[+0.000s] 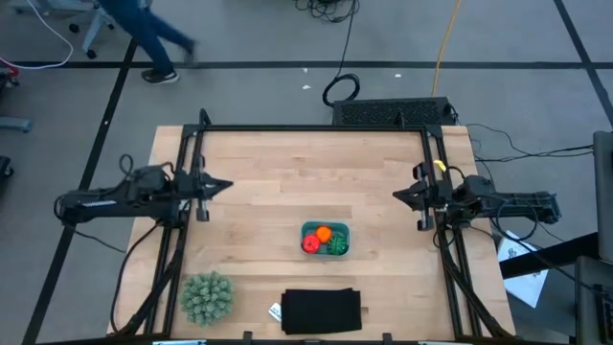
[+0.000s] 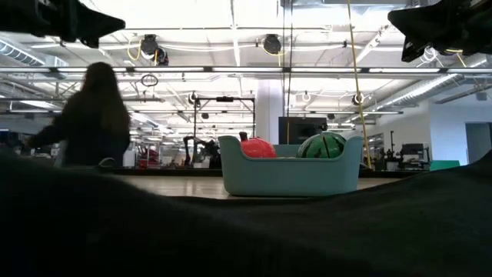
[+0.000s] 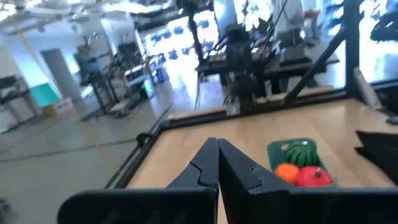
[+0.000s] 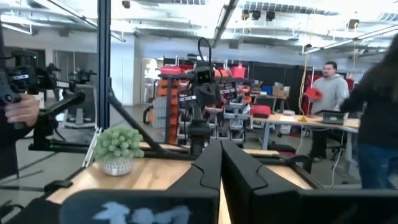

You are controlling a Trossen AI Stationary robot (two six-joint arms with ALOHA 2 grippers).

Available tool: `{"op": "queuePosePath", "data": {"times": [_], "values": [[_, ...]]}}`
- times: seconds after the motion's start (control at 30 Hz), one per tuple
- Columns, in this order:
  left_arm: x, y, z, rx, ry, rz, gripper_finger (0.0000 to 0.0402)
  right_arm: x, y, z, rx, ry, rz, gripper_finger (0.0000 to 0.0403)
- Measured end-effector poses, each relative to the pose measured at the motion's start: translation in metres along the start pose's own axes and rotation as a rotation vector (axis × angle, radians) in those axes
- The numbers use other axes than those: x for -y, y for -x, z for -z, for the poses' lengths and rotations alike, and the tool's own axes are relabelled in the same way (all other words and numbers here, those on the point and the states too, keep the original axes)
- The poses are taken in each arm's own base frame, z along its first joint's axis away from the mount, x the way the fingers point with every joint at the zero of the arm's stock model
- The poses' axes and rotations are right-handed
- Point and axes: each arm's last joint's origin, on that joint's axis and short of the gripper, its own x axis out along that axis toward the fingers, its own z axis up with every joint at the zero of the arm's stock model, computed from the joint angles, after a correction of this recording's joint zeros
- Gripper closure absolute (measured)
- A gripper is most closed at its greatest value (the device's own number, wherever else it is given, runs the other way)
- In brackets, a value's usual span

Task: Pick and placing Produce into tupperware
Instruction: Return to Home Position

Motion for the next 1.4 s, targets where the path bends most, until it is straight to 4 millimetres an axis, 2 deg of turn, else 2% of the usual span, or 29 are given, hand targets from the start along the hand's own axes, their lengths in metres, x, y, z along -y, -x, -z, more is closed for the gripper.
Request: {"op": "queuePosePath", "data": {"times": [0.23, 0.47, 0.67, 0.87, 1.4], "values": [[0.010, -0.011, 0.030, 0.110, 0.012, 0.045, 0.0401, 0.000, 0.001, 0.003, -0.021, -0.021, -0.002, 0.0403], [0.016, -0.013, 0.045, 0.087, 0.010, 0.099, 0.0401, -0.002, 0.000, 0.025, -0.014, -0.021, -0.004, 0.0403], [0.016, -0.013, 0.047, 0.088, -0.013, 0.098, 0.0401, -0.002, 0.000, 0.022, 0.021, -0.030, -0.006, 0.0403], [0.017, -0.011, 0.051, 0.050, -0.020, 0.109, 0.0401, -0.004, 0.001, 0.023, 0.020, -0.034, -0.079, 0.0403], [0.020, -0.009, 0.054, 0.023, -0.010, 0.179, 0.0401, -0.001, 0.001, 0.023, 0.015, -0.048, -0.046, 0.0403]]}}
